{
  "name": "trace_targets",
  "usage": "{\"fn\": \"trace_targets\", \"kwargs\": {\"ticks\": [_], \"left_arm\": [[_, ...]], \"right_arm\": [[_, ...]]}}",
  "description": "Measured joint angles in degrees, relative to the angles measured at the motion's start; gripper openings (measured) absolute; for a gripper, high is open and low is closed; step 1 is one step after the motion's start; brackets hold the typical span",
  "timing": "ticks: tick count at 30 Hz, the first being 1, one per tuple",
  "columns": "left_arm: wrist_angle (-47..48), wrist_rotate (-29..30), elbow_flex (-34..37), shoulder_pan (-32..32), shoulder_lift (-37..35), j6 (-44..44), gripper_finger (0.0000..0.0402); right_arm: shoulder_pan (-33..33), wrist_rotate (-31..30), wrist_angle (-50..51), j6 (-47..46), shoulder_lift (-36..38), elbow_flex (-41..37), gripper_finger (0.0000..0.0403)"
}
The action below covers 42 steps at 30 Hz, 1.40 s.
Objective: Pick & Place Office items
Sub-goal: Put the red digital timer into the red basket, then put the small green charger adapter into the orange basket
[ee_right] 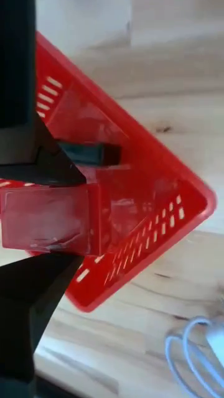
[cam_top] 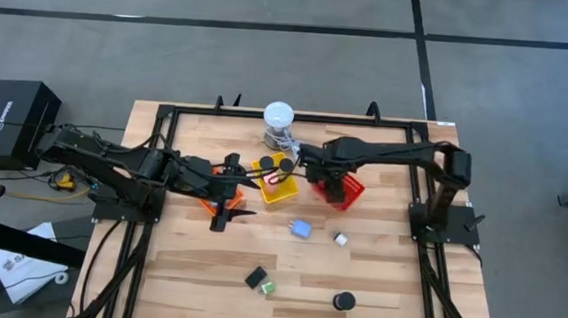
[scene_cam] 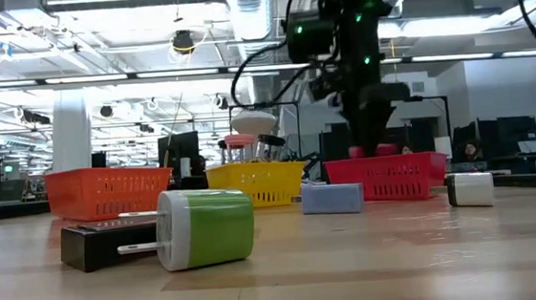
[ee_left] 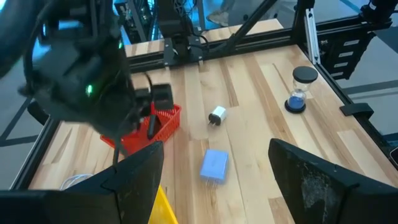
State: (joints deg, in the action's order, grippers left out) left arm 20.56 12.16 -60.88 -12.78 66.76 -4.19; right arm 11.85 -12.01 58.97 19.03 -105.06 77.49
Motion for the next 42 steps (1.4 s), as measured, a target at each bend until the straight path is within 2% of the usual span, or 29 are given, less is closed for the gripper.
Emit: {"fn": "trace_targets", "kwargs": {"ticks": [6,9,15,21,30,37,42], "left_arm": [[0.08,0.0,0.0,0.0,-0.01,0.02,0.0284],[0.03,0.0,0.0,0.0,-0.01,0.02,0.0284],[0.13,0.0,0.0,0.0,0.0,0.02,0.0284],[0.04,0.0,0.0,-0.01,0.0,0.02,0.0284],[0.09,0.0,0.0,0.0,0.0,0.02,0.0284],[0.31,0.0,0.0,-0.01,0.0,0.04,0.0284],[0.48,-0.01,0.0,0.0,0.0,0.17,0.0284]], "right_arm": [[2.16,0.14,-2.85,-0.38,-1.71,0.17,0.0166],[2.88,0.8,-0.99,-1.1,-1.67,-0.02,0.0167],[2.99,6.16,-1.84,-1.24,-1.61,0.06,0.0169],[2.01,6.18,-1.63,-1.24,-1.61,0.06,0.0184],[0.13,5.46,-0.86,-2.25,-1.63,0.07,0.0236],[-0.21,5.95,6.21,-5.06,-1.56,0.07,0.0239],[-0.22,5.97,6.77,-7.09,1.79,0.11,0.0239]]}}
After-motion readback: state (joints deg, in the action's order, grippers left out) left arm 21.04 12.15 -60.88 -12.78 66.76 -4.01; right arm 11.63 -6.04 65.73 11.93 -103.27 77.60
